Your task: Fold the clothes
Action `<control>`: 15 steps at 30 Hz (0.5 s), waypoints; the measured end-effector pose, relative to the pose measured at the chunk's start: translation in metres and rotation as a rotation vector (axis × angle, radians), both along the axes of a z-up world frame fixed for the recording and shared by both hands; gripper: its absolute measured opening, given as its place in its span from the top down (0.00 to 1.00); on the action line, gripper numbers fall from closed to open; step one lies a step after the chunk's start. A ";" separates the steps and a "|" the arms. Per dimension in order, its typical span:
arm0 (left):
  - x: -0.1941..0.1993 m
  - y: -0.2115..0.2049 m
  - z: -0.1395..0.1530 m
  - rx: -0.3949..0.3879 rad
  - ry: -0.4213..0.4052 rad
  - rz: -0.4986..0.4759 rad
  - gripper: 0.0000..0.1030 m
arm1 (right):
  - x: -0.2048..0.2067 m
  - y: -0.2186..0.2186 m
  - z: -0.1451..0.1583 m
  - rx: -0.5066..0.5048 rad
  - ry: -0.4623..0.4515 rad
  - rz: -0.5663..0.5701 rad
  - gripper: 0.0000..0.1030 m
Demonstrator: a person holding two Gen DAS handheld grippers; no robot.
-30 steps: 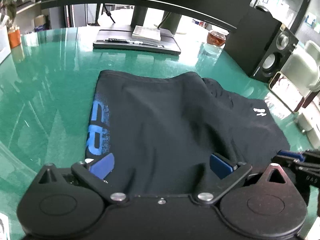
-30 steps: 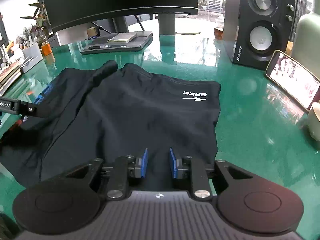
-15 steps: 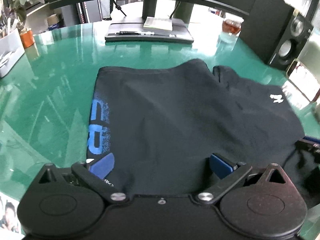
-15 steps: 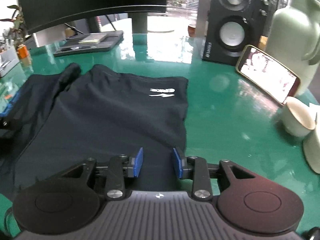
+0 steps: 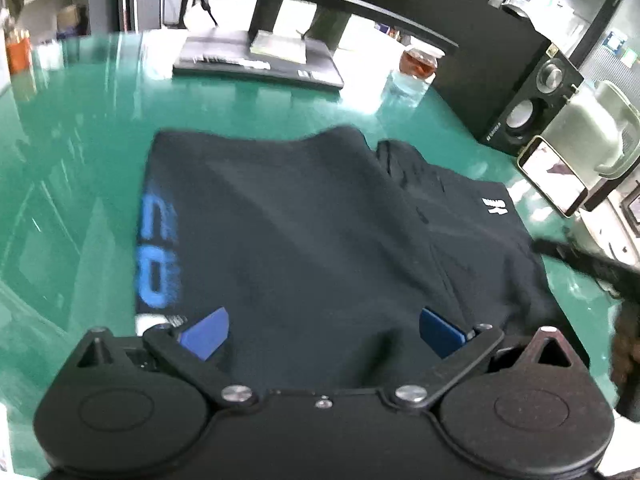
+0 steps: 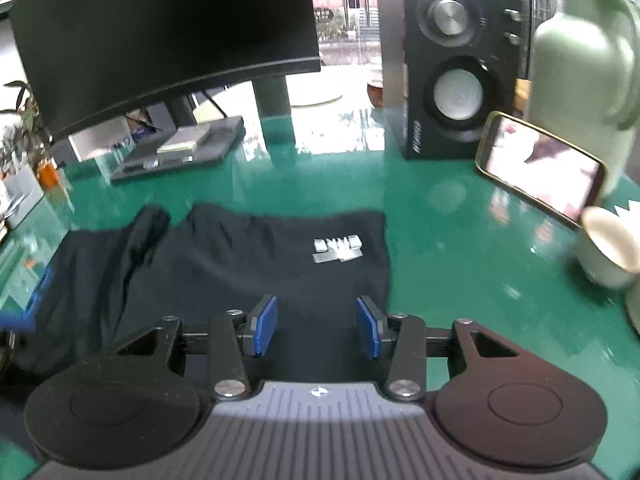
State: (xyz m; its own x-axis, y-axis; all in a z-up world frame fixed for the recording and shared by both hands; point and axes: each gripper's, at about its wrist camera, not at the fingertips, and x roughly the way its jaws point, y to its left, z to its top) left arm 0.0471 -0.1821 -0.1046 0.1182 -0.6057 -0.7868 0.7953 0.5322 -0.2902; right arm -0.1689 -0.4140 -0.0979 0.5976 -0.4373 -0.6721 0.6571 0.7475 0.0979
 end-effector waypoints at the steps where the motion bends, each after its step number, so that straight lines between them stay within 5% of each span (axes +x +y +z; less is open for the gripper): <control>1: -0.005 0.000 0.000 0.007 -0.021 -0.006 0.01 | 0.010 -0.003 -0.002 -0.010 0.008 0.010 0.58; 10: -0.020 0.000 0.000 0.059 -0.066 0.016 0.01 | 0.066 -0.009 -0.019 -0.083 0.104 0.096 0.57; 12: -0.018 -0.001 0.000 0.065 -0.064 0.018 0.01 | 0.068 -0.011 -0.024 -0.087 0.130 0.092 0.49; 14: -0.017 -0.001 0.000 0.071 -0.062 0.019 0.01 | 0.067 -0.018 -0.027 -0.091 0.126 0.057 0.24; 15: -0.017 -0.002 0.000 0.074 -0.062 0.019 0.01 | 0.066 -0.022 -0.027 -0.079 0.123 0.043 0.20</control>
